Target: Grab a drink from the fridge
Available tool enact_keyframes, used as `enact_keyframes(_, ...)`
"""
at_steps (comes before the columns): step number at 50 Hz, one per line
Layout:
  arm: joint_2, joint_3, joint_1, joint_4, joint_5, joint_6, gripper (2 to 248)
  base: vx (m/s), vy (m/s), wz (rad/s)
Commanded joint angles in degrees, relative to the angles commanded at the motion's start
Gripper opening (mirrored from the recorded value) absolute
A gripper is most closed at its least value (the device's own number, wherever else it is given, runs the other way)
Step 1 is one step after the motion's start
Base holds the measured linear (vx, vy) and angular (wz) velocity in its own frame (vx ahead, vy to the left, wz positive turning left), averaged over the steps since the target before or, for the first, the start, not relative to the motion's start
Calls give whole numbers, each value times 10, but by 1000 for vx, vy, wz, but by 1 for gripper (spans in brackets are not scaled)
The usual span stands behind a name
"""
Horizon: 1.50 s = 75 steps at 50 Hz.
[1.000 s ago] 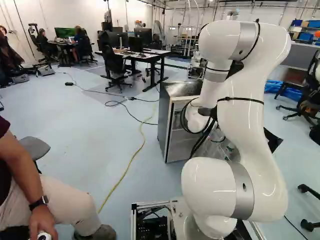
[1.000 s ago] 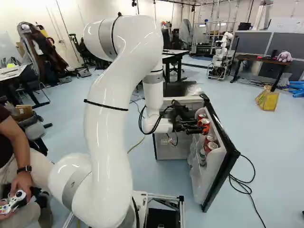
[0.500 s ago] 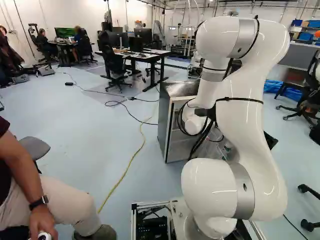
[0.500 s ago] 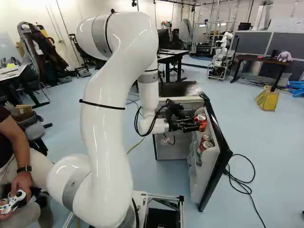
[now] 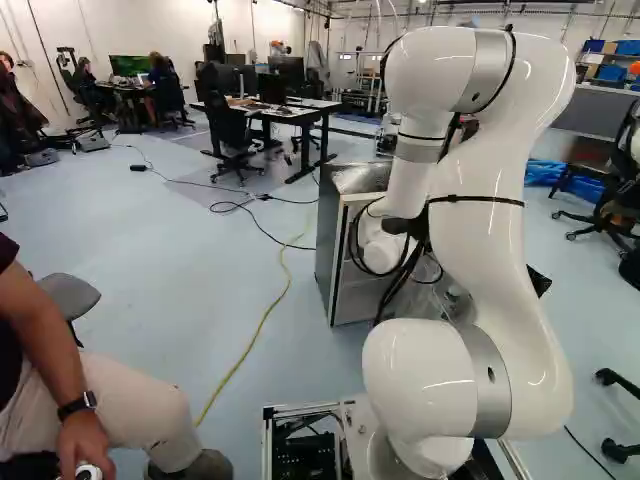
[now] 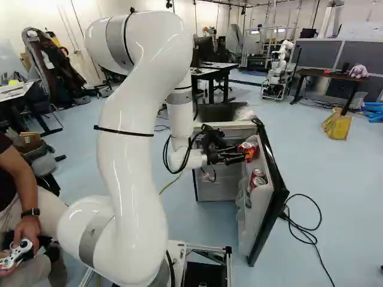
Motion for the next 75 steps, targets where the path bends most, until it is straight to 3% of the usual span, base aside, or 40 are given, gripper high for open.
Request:
enact_keyframes(14,13,18,19,-8,3,0,89,0,0,0)
enact_keyframes(39,79,59,54,-9,-1,0,89,0,0,0)
enact_keyframes(75,174,104,98,-40,-78,0,89,0,0,0)
